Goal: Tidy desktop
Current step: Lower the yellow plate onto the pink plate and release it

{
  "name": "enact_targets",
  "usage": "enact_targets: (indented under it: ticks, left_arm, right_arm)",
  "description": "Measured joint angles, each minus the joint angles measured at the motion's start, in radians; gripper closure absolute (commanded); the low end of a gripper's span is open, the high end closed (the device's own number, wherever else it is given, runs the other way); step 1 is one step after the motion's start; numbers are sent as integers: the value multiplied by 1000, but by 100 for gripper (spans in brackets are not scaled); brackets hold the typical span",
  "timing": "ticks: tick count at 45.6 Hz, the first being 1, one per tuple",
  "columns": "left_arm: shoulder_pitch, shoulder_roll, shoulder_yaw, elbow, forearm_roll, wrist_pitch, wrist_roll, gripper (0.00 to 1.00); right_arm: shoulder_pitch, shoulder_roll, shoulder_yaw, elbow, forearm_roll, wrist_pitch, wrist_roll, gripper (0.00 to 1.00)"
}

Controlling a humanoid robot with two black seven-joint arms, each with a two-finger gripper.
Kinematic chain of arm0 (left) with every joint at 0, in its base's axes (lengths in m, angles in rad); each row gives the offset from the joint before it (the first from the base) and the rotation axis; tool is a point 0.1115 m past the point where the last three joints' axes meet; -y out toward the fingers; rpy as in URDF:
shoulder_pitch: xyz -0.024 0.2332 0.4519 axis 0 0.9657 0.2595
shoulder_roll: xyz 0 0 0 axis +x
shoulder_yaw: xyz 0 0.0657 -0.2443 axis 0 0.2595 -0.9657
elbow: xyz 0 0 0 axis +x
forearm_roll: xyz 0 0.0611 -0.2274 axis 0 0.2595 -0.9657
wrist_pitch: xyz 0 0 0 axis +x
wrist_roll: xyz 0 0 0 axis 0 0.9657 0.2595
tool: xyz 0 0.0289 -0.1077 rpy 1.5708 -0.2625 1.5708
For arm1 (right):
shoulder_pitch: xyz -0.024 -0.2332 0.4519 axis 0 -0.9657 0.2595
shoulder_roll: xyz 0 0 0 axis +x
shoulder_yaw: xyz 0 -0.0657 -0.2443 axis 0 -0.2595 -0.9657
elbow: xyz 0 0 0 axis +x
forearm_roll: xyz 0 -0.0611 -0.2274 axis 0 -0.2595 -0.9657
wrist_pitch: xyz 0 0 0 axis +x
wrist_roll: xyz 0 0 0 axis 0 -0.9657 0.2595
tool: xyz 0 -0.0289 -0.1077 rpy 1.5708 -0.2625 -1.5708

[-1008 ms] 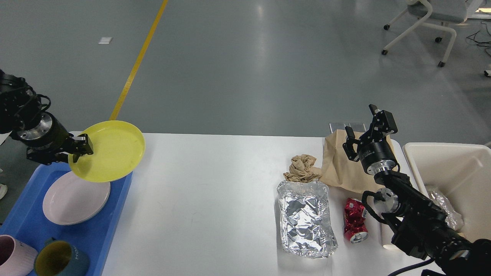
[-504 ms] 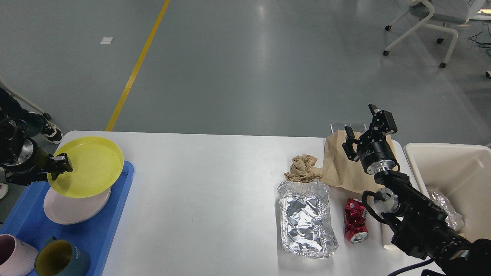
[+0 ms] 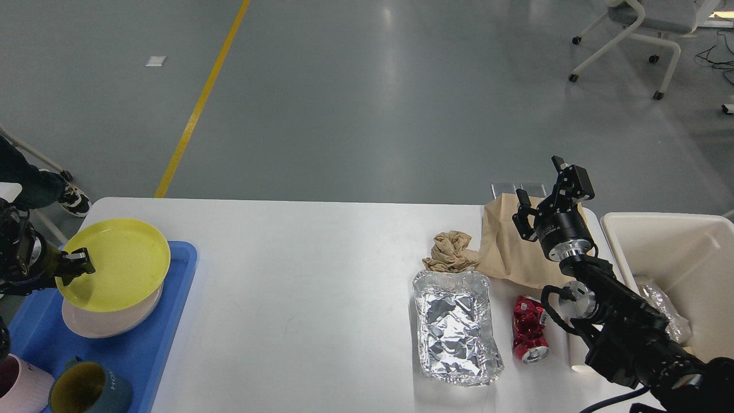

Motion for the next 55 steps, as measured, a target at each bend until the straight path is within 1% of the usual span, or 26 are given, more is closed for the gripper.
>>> enact_targets:
  ticks: [14,27,29,32,38,42,47,52,55]
  left_arm:
    - [41,-4,-5,58,-1,11,-1,99]
    - [73,-5,-5,67,-1,42,0,96]
    - [74,-4,-5,67,-1,43,0,93]
    - [75,-3,-5,67,-1,45,0,86]
    - [76,-3,-5,67,-1,70,1,63]
    - [76,-5,-5,67,-1,103,1,53]
    - [76,-8,-5,67,-1,143,1,43]
    - [76,-10,-5,66,-1,161,1,35]
    - [76,-10,-6,65,-1,166,2,28]
  right_arm:
    - [0,0,0,0,0,0,0,0]
    - [0,0,0,0,0,0,0,0]
    - [0,0,0,0,0,0,0,0]
    - [0,0,0,0,0,0,0,0]
    - [0,0,0,0,0,0,0,0]
    - [0,0,0,0,0,0,0,0]
    - [0,0,0,0,0,0,0,0]
    - [0,0,0,0,0,0,0,0]
    - [0,0,0,0,0,0,0,0]
